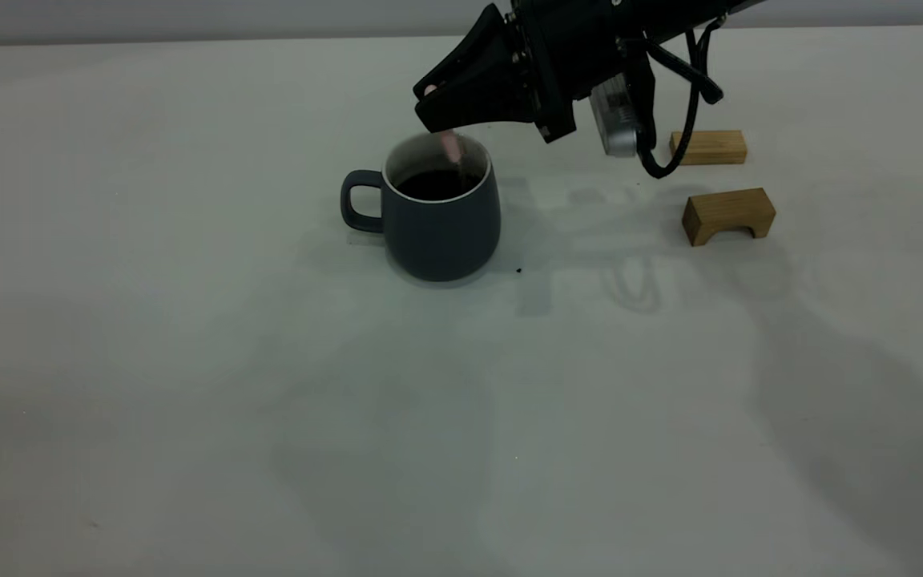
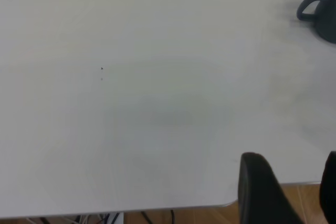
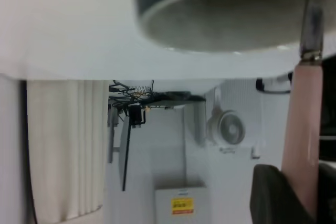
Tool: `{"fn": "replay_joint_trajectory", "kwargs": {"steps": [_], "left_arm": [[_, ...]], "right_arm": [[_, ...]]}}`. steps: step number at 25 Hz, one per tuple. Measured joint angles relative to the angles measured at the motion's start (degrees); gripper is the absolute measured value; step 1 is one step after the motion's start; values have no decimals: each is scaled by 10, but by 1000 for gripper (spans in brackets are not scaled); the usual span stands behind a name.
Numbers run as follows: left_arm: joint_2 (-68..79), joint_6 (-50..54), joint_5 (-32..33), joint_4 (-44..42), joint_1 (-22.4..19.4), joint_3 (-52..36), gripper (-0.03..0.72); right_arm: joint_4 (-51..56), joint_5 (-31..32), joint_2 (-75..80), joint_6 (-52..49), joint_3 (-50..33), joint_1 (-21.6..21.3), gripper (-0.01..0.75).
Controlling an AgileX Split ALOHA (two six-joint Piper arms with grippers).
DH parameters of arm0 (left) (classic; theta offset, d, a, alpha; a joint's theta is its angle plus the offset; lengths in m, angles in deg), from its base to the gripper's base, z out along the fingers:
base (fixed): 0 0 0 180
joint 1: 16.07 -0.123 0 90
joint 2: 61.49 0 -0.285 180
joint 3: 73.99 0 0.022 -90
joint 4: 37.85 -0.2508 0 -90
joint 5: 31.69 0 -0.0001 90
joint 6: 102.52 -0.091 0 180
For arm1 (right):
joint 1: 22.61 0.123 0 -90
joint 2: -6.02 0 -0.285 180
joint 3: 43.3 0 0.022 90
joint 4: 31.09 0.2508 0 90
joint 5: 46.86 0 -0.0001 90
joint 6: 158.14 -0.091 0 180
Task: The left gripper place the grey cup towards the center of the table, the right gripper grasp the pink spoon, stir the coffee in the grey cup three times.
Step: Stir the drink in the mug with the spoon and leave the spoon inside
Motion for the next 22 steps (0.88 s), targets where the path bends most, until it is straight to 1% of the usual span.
{"fn": "replay_joint_trajectory", "kwargs": {"steps": [3,8,11,13,17,19,22], "left_arm": [[0,0,0,0,0,0,355],[0,0,0,0,0,0,355],[0,0,0,0,0,0,355],[0,0,0,0,0,0,355],[0,0,0,0,0,0,355],[0,0,0,0,0,0,355],[0,0,0,0,0,0,355]], "right_arm": [[32,-5,0,19,0,14,149],[91,-26,6,167,0,21,149],[78,-30,14,203,0,12,149],[46,-22,16,191,0,4,149],[4,14,16,95,1,-9,149],[1,20,16,48,1,-8,149],[13,18,16,26,1,5,149]]}}
